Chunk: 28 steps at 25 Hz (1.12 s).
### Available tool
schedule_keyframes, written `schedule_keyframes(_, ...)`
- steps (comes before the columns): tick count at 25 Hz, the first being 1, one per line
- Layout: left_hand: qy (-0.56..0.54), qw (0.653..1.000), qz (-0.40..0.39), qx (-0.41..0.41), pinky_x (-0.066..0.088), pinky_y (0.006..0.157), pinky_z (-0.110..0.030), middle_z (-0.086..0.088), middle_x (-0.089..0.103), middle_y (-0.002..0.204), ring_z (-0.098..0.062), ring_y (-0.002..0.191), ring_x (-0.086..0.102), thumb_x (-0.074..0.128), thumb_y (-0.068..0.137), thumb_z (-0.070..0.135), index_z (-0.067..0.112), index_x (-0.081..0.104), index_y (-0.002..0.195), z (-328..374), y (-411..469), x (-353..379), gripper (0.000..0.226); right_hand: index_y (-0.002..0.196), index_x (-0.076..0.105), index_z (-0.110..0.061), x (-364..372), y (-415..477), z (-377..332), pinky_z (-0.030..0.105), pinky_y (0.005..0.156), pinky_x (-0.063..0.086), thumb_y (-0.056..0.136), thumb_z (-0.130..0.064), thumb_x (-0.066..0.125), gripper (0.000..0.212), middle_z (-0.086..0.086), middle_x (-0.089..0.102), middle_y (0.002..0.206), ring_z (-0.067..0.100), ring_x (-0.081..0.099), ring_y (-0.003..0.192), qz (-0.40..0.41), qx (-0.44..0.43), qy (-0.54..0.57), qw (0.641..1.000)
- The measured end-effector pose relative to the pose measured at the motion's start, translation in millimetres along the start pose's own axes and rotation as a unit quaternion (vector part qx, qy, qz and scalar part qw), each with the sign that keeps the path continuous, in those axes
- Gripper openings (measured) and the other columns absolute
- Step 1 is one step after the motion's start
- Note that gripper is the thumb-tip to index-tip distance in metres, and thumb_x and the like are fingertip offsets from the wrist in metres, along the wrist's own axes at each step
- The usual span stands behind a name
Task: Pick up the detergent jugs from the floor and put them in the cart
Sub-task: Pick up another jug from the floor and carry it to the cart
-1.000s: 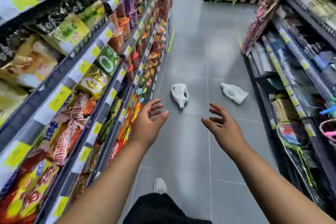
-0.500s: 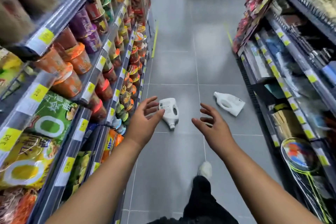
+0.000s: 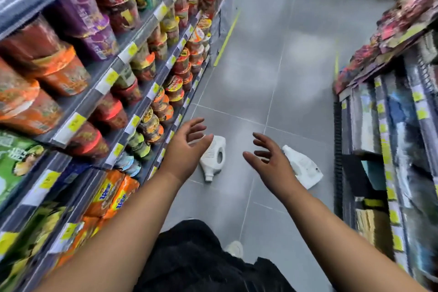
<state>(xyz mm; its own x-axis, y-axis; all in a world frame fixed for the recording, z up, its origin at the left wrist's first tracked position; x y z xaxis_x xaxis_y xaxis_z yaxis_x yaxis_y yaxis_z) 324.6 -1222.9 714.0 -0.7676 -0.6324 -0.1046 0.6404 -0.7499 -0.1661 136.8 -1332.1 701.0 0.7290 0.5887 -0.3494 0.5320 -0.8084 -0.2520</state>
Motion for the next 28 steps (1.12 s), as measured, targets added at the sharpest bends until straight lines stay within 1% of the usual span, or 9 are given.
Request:
schedule_keyframes(2,-0.004,1.0,0.018,-0.024,0.049,0.082,-0.01,0.001,0.063,0.117,-0.015,0.111,0.06,0.071,0.088,0.016,0.026,0.055,0.124,-12.2,30.5,-2.8,0.041,0.123,0.048,-0.047,2.1,42.9,1.0,0.034,0.095,0.049,0.082,-0.036,0.073,0.05,-0.009,0.056,0.128,0.013,0.058,0.111,-0.024,0.004,-0.022,0.999)
schedule_keyframes(4,0.001,0.998,0.041,-0.049,0.048,0.083,-0.01,0.006,0.063,0.116,-0.013,0.113,0.06,0.071,0.086,0.023,0.025,0.056,0.127,-27.4,58.7,-10.1,0.044,0.126,0.047,-0.045,11.9,83.8,5.2,0.028,0.093,0.045,0.083,-0.036,0.072,0.051,-0.009,0.054,0.129,0.013,0.057,0.111,-0.057,-0.007,-0.054,0.997)
schedule_keyframes(6,0.016,0.995,0.056,-0.078,0.046,0.085,-0.012,0.006,0.062,0.115,-0.015,0.115,0.059,0.07,0.089,0.019,0.023,0.056,0.128,-43.9,88.0,-14.3,0.042,0.129,0.047,-0.044,22.3,125.2,13.3,0.024,0.091,0.041,0.084,-0.036,0.072,0.052,-0.01,0.052,0.13,0.011,0.056,0.112,-0.076,-0.013,-0.079,0.994)
schedule_keyframes(12,0.049,0.982,0.09,-0.158,0.05,0.098,-0.032,0.007,0.062,0.116,-0.014,0.112,0.061,0.07,0.088,0.024,0.029,0.055,0.122,-111.6,155.8,-9.5,0.038,0.135,0.046,-0.038,55.3,236.3,67.4,0.03,0.093,0.044,0.084,-0.035,0.072,0.057,-0.008,0.051,0.128,0.012,0.055,0.109,-0.143,-0.013,-0.14,0.98)
schedule_keyframes(17,0.034,0.956,0.155,-0.246,0.047,0.095,-0.027,0.01,0.061,0.114,-0.013,0.11,0.061,0.071,0.087,0.026,0.033,0.056,0.122,-200.7,183.9,13.2,0.039,0.139,0.044,-0.028,90.9,311.1,147.8,0.027,0.09,0.04,0.082,-0.032,0.074,0.064,-0.003,0.053,0.129,0.015,0.056,0.11,-0.228,-0.036,-0.215,0.949)
schedule_keyframes(20,0.051,0.938,0.199,-0.278,0.047,0.091,-0.021,0.011,0.061,0.112,-0.014,0.109,0.061,0.071,0.087,0.024,0.029,0.056,0.127,-266.5,207.7,25.3,0.042,0.138,0.047,-0.021,119.9,366.1,211.8,0.037,0.091,0.047,0.081,-0.034,0.076,0.066,0.005,0.055,0.131,0.025,0.058,0.115,-0.282,-0.12,-0.286,0.908)
schedule_keyframes(22,0.046,0.924,0.235,-0.3,0.045,0.084,-0.013,0.006,0.061,0.115,-0.014,0.108,0.061,0.071,0.088,0.026,0.029,0.056,0.127,-309.2,220.2,32.3,0.042,0.139,0.047,-0.021,135.8,400.8,255.8,0.04,0.091,0.048,0.08,-0.037,0.075,0.068,0.007,0.055,0.131,0.029,0.058,0.114,-0.299,-0.14,-0.312,0.891)
schedule_keyframes(24,0.055,0.908,0.264,-0.322,0.044,0.081,-0.01,0.005,0.062,0.117,-0.012,0.106,0.061,0.07,0.088,0.028,0.03,0.056,0.127,-356.8,223.5,42.1,0.042,0.141,0.045,-0.022,152.6,419.8,302.9,0.04,0.091,0.049,0.078,-0.04,0.075,0.072,0.007,0.054,0.132,0.029,0.058,0.114,-0.334,-0.149,-0.326,0.872)
schedule_keyframes(28,0.04,0.874,0.303,-0.378,0.044,0.081,-0.011,0.004,0.063,0.118,-0.008,0.104,0.062,0.07,0.088,0.029,0.03,0.056,0.129,-461.7,213.1,79.6,0.043,0.145,0.036,-0.025,175.6,440.4,400.2,0.042,0.096,0.047,0.075,-0.042,0.078,0.082,0.002,0.05,0.136,0.024,0.054,0.12,-0.389,-0.129,-0.331,0.85)
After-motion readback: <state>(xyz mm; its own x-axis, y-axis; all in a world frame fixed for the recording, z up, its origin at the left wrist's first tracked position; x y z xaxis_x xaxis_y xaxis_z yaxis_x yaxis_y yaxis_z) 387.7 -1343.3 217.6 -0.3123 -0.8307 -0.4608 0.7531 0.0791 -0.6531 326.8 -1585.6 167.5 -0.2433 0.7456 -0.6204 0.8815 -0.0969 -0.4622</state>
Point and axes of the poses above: each hand's wrist, its own y-axis towards the middle knuckle, its own x-axis out of the palm, z = x × y, the point moved 3 cm from there along y, towards the middle knuckle
